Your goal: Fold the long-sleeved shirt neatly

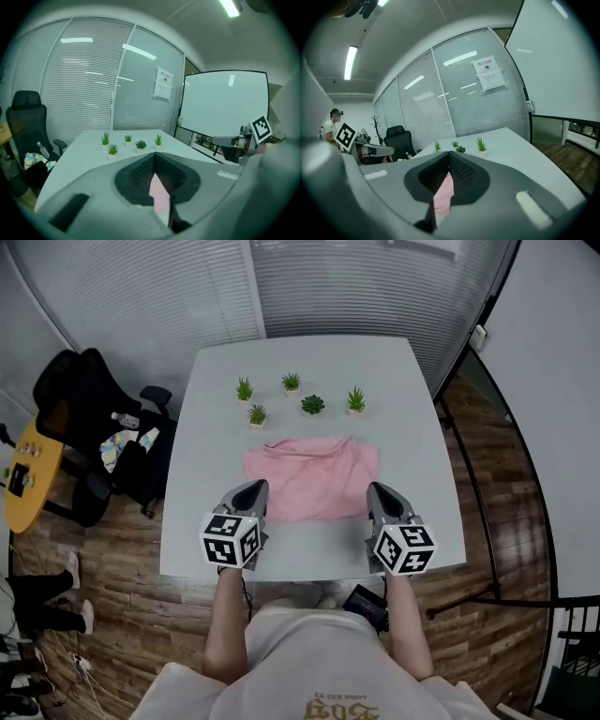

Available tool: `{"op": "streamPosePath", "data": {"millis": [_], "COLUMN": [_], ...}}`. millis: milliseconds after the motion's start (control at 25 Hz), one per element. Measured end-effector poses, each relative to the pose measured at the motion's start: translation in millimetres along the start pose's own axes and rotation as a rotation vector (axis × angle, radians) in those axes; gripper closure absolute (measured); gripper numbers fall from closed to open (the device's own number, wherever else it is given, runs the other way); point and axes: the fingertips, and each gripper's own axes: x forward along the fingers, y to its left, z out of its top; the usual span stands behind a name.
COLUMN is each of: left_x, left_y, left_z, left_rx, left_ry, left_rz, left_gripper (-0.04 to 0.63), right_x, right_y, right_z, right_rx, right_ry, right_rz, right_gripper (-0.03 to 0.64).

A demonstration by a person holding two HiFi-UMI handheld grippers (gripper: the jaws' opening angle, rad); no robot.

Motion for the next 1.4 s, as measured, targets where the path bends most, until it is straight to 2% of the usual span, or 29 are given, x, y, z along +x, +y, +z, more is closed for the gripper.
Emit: {"op": "streamPosePath", "data": {"millis": [240, 600, 1400], "left_x": [-16.3, -21.2, -25.3], "left_y": [-9.8, -16.4, -18.2], "left_z": [-5.5, -7.6, -13.0], "left_rx": [-0.013, -0.01, -0.012], "left_ry": [-0.031, -0.028, -0.018], "left_rz": [0.012, 0.001, -0.001], "left_gripper": [0.587, 0.588, 0.588], "right_x": [-22.8, -34.6, -36.6], "right_y": [9.7, 11.1, 14.7], "right_z": [0.8, 2.2, -1.5], "right_rx": [-0.028, -0.037, -0.076], "right_ry": [-0.025, -0.04, -0.006], "right_rz": [-0.007, -0.024, -0.014], "right_gripper": [0.606, 0.606, 0.606]}}
